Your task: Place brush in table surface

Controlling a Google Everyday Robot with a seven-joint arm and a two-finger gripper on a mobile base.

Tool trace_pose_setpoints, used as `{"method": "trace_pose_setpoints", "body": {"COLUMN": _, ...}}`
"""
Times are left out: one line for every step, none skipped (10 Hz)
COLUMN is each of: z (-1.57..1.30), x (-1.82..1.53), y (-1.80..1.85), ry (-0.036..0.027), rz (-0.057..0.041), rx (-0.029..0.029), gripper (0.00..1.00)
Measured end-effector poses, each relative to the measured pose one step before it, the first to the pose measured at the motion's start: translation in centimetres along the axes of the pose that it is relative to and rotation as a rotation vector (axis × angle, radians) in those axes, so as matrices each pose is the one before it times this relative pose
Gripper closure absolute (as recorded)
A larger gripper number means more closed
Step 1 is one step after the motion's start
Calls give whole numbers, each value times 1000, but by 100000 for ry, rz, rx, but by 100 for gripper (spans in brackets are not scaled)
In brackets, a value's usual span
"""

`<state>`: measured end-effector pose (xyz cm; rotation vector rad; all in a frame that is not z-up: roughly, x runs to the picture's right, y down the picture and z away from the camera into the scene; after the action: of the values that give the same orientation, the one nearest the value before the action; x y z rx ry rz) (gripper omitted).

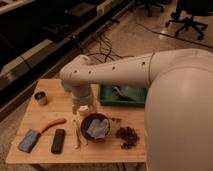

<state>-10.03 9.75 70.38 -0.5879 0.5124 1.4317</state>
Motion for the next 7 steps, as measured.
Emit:
{"method": "trace_pose_setpoints", "body": {"z": -251, "x": -530, "y": -927, "ry": -882, "rz": -834, "rx": 7, "gripper": 35}}
{"method": "trace_pose_setpoints", "body": {"z": -377, "x": -1079, "y": -1896, "ry": -1783, "rz": -1005, "rx": 509, "gripper": 35}}
{"method": "trace_pose_setpoints", "body": {"z": -336, "x": -675, "y": -1872, "ry": -1284, "rz": -980, "rx": 502, "gripper": 35}}
{"method": "trace_pose_setpoints", "body": {"z": -407, "x": -168, "y": -2682, "ry": -1338, "rz": -928, "rx": 522, "gripper": 35}}
{"method": "trace_pose_setpoints", "body": {"z": -292, "x": 246, "y": -2144, "ry": -1767, "rz": -768, "rx": 112, "gripper": 35}}
{"method": "trace_pose_setpoints", "body": {"z": -221, "x": 406, "y": -1983, "ry": -1670, "rz": -675, "rx": -849, "gripper": 35}}
{"method": "trace_pose_setpoints", "body": {"z": 68, "x": 79, "y": -1711, "ry": -2030, "rz": -2281, "rx": -3712, "gripper": 35}}
